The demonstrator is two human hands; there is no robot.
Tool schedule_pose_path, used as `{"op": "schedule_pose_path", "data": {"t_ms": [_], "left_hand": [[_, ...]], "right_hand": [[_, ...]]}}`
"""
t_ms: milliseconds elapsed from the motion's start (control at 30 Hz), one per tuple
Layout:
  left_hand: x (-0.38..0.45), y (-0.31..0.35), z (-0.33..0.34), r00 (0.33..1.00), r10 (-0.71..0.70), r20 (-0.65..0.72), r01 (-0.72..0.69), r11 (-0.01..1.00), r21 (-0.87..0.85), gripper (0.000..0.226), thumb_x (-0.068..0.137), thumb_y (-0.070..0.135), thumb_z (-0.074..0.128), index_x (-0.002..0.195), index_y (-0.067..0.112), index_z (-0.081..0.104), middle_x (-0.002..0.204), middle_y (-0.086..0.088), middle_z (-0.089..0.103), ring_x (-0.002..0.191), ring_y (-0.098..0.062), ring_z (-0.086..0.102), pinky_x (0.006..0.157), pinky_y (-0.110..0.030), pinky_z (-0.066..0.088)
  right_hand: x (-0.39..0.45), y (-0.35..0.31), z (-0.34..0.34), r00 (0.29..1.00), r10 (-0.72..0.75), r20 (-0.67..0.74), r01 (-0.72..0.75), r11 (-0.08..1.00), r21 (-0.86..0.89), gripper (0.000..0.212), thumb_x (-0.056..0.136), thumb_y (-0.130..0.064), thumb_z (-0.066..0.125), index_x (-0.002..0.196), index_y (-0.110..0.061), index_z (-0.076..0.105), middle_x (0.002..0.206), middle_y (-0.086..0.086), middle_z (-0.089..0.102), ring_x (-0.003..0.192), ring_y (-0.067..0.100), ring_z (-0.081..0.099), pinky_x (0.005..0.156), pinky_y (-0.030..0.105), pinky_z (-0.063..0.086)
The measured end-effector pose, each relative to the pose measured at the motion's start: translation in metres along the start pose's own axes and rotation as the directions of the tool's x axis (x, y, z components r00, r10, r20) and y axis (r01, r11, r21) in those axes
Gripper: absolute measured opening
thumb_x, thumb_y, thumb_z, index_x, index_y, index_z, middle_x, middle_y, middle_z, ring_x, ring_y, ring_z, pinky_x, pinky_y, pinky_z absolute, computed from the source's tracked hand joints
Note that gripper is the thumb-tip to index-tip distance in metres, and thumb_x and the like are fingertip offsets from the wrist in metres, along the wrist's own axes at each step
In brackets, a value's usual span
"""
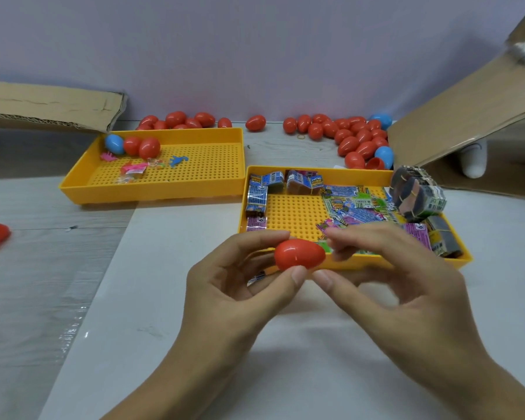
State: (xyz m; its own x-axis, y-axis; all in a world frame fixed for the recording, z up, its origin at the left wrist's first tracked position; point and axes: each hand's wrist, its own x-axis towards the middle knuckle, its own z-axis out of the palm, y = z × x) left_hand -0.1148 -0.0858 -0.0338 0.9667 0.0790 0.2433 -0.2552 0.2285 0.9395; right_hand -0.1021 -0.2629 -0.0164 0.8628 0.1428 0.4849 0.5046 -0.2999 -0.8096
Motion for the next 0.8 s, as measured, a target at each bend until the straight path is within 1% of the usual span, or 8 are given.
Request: {"op": "schedule_pose_path", "data": {"t_ms": [67,100,200,267,433,533,633,800], "left_hand": [[0.001,0.0,-0.002,0.998,0.008,-0.057,-0.009,1.0,-0.013,0.032,0.069,0.021,0.081,0.1,0.021,0.075,0.103,-0.011,0.075,0.098,-0.028,0.073,0.082,-0.033,0.059],[0.002,0.0,-0.003,0.996,0.013,-0.085,-0.015,1.0,-0.023,0.031,0.069,0.022,0.081,0.099,0.02,0.075,0.103,-0.012,0.075,0.099,-0.029,0.073,0.082,-0.035,0.06],[0.004,0.0,-0.005,0.987,0.025,-0.157,-0.032,0.999,-0.042,0.029,0.068,0.024,0.08,0.096,0.021,0.075,0.106,-0.012,0.074,0.097,-0.03,0.073,0.075,-0.032,0.059],[0.005,0.0,-0.004,0.986,0.029,-0.166,-0.038,0.998,-0.048,0.026,0.068,0.025,0.079,0.094,0.023,0.075,0.105,-0.011,0.074,0.095,-0.031,0.073,0.072,-0.03,0.059],[0.002,0.0,0.001,0.99,0.084,-0.109,-0.085,0.996,-0.008,0.025,0.071,0.02,0.076,0.096,0.024,0.073,0.097,-0.015,0.072,0.08,-0.031,0.073,0.063,-0.03,0.06],[0.0,0.001,0.001,0.995,0.088,-0.043,-0.087,0.996,0.026,0.022,0.076,0.021,0.071,0.098,0.023,0.074,0.092,-0.013,0.07,0.07,-0.028,0.069,0.058,-0.031,0.057],[0.0,0.001,0.002,0.997,0.08,0.002,-0.08,0.995,0.056,0.02,0.081,0.023,0.064,0.098,0.024,0.075,0.09,-0.013,0.065,0.065,-0.024,0.064,0.053,-0.03,0.052],[-0.001,0.001,0.003,0.994,0.066,0.084,-0.069,0.997,0.025,0.029,0.087,0.021,0.051,0.095,0.013,0.078,0.105,-0.008,0.054,0.063,-0.025,0.059,0.048,-0.028,0.045]], "right_hand": [[0.006,0.008,-0.009,0.982,-0.185,0.039,0.185,0.909,-0.374,0.042,0.079,-0.042,0.076,0.114,-0.019,0.071,0.11,-0.004,0.063,0.106,0.013,0.057,0.086,0.023,0.048],[0.008,0.012,-0.011,0.981,-0.181,0.074,0.194,0.851,-0.488,0.048,0.078,-0.05,0.072,0.116,-0.02,0.071,0.114,-0.004,0.061,0.111,0.014,0.052,0.093,0.024,0.043],[0.009,0.022,-0.008,0.988,0.02,0.153,0.091,0.724,-0.683,0.057,0.074,-0.062,0.065,0.117,-0.026,0.072,0.13,-0.001,0.06,0.129,0.027,0.042,0.105,0.043,0.036],[0.007,0.025,-0.006,0.982,0.078,0.173,0.07,0.697,-0.713,0.048,0.075,-0.059,0.064,0.111,-0.029,0.074,0.133,-0.002,0.061,0.134,0.033,0.041,0.105,0.051,0.034],[0.013,0.024,-0.006,0.995,0.058,0.085,0.002,0.814,-0.58,0.019,0.073,-0.042,0.07,0.087,-0.03,0.076,0.118,-0.018,0.065,0.124,0.018,0.049,0.094,0.028,0.023],[0.014,0.019,-0.009,0.994,0.108,0.011,-0.097,0.932,-0.35,0.01,0.077,-0.039,0.079,0.081,-0.032,0.074,0.111,-0.023,0.065,0.117,0.007,0.052,0.096,0.022,0.033],[0.016,0.008,-0.012,0.989,0.132,-0.073,-0.137,0.988,-0.074,0.004,0.072,-0.034,0.077,0.076,-0.034,0.075,0.098,-0.014,0.07,0.104,0.012,0.061,0.083,0.013,0.043],[0.012,-0.01,-0.011,0.985,0.133,0.112,-0.153,0.97,0.188,0.007,0.072,-0.025,0.082,0.07,-0.026,0.075,0.059,-0.009,0.059,0.052,0.002,0.05,0.051,0.012,0.039]]}}
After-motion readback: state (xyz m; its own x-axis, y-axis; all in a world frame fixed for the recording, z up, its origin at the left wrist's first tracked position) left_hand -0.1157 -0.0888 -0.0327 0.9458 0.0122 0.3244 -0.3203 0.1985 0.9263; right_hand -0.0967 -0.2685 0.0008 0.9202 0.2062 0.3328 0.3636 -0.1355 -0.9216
